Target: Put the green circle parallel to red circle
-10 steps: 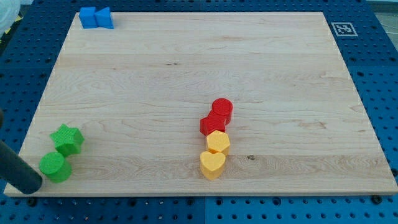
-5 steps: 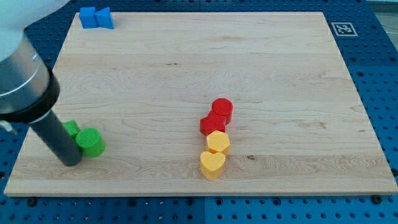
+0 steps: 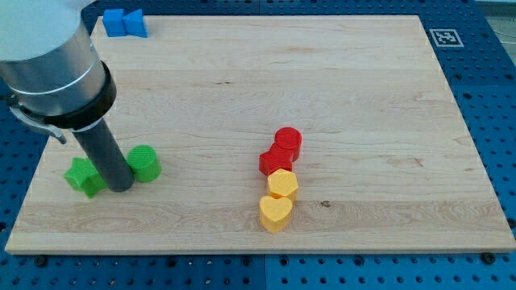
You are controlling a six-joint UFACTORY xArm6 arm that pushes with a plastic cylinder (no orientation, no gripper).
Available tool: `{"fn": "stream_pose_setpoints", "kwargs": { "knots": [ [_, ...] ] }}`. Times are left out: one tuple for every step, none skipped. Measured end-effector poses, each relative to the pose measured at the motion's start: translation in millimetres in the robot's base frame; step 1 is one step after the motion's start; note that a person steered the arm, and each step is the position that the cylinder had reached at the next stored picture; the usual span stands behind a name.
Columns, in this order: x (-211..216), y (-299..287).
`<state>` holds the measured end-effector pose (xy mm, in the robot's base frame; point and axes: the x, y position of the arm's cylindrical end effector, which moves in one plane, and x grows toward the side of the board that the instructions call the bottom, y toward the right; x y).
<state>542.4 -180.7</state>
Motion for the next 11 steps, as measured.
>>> {"fn": "stream_pose_setpoints", "kwargs": {
  "knots": [
    [0,0],
    [-2,0],
    [-19,0],
    [-24,1],
    [-25,18],
    [-24,28],
    [-24,46],
    [-24,75],
    [-16,81],
    [-21,81],
    [-33,81]
  ]
}}
